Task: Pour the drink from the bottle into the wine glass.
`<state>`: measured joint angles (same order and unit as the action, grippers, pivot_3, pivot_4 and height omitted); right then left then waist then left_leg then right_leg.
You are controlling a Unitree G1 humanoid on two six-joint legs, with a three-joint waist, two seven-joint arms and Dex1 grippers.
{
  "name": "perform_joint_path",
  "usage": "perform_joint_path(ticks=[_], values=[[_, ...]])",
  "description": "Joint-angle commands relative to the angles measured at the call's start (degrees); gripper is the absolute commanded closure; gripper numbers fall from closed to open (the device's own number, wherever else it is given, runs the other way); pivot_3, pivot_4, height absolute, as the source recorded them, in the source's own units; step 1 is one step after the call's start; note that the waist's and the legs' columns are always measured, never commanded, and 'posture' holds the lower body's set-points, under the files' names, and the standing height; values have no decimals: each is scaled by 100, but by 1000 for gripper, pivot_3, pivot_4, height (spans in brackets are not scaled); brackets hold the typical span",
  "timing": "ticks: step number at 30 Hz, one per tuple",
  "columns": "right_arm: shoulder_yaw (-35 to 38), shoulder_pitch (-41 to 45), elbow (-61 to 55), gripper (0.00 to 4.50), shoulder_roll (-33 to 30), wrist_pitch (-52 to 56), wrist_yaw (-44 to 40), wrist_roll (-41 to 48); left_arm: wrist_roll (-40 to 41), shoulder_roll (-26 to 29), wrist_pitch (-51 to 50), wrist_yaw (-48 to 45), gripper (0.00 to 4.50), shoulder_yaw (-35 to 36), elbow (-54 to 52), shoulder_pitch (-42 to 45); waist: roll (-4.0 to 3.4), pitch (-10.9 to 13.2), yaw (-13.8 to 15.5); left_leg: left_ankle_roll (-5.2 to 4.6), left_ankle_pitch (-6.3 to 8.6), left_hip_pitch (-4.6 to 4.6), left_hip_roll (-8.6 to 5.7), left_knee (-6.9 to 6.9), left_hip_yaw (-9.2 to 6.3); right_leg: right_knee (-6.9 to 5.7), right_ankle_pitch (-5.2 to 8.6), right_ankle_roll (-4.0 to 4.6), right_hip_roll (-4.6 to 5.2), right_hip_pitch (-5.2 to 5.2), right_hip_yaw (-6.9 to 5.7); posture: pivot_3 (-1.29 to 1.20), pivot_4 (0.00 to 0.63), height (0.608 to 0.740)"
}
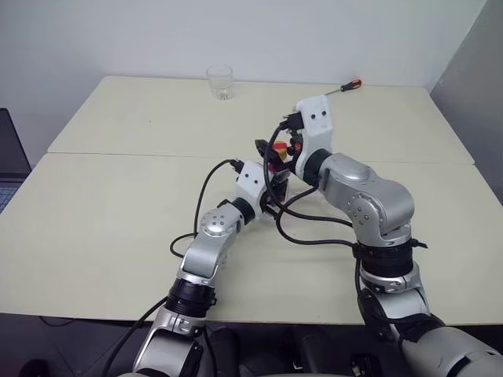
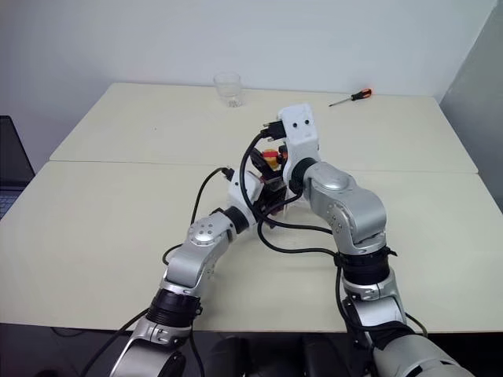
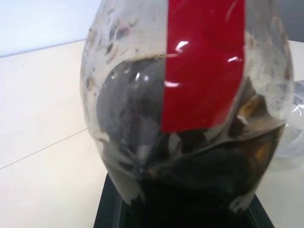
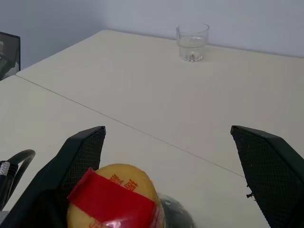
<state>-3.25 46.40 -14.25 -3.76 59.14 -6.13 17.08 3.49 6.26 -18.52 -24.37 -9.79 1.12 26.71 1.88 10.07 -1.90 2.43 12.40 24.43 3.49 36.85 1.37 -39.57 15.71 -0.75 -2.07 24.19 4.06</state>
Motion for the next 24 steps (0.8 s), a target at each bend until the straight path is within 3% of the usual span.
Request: perform_joint_path(ticks=[1, 24], values=[[405, 10, -418, 0, -190, 105, 77, 15, 80, -28, 142, -6, 3753, 40, -238, 96, 0, 0, 1, 0, 0, 0, 0, 0, 0, 1, 0, 0, 0, 0, 0, 0, 150, 740], [920, -428, -1370, 0, -555, 732, -108, 751, 132, 49, 139, -61, 3754, 3, -210, 132, 0, 0, 0, 0, 0, 5, -1, 0, -6, 6, 2, -3, 1, 0, 0, 0, 150, 740]])
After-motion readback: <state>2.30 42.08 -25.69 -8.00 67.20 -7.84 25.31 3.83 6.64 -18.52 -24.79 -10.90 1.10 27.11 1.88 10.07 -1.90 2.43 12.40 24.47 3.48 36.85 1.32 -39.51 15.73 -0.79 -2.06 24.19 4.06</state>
